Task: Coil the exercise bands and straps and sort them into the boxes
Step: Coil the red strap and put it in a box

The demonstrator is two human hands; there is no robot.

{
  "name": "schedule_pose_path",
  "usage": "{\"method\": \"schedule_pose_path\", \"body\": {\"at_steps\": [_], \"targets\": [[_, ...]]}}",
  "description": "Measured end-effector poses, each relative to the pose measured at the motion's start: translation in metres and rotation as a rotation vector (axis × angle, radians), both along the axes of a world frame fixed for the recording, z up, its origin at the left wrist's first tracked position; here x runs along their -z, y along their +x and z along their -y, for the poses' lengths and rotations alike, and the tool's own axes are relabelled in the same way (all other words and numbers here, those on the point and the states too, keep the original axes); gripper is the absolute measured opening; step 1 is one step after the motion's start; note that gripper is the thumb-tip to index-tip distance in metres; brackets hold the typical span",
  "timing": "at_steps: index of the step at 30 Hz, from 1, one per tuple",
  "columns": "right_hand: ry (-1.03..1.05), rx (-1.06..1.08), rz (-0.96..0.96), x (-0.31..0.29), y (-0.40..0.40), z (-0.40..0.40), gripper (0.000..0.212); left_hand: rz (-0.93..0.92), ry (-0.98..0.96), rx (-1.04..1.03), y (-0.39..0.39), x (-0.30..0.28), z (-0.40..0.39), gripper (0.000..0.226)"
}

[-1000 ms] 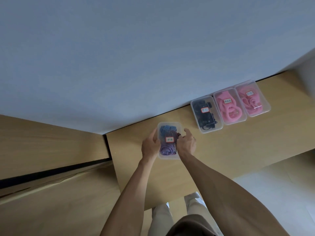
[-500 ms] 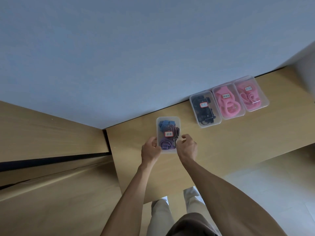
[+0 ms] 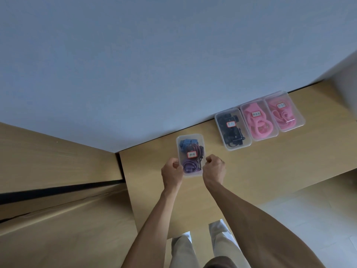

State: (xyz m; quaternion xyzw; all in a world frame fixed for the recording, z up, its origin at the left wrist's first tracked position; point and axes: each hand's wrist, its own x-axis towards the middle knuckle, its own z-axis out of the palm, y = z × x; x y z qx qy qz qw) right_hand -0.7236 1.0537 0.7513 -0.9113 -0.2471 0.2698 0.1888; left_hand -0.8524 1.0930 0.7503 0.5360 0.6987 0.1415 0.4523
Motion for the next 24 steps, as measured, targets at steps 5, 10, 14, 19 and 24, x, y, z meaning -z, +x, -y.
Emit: {"method": "schedule_pose_path", "body": {"at_steps": [5,10,14,19,24], "targets": [[0.021,-0.067,0.048,-0.002,0.007,-0.011,0.03,-0.005,0.003,0.003,0.007,0.006,-0.003,0.012],[0.107,-0.127,0.125,-0.024,0.017,-0.024,0.036,-0.142,0.161,0.214,0.036,-0.011,-0.017,0.044],[0.173,-0.244,0.196,-0.028,0.041,-0.021,0.037,-0.347,0.162,0.49,0.055,-0.014,-0.017,0.085],[0.067,-0.412,0.21,-0.029,0.084,-0.024,0.048,-0.424,0.15,0.497,0.081,-0.017,-0.016,0.083],[-0.039,-0.544,0.2,-0.025,0.128,-0.034,0.051,-0.47,0.143,0.438,0.115,-0.016,-0.012,0.087]]}}
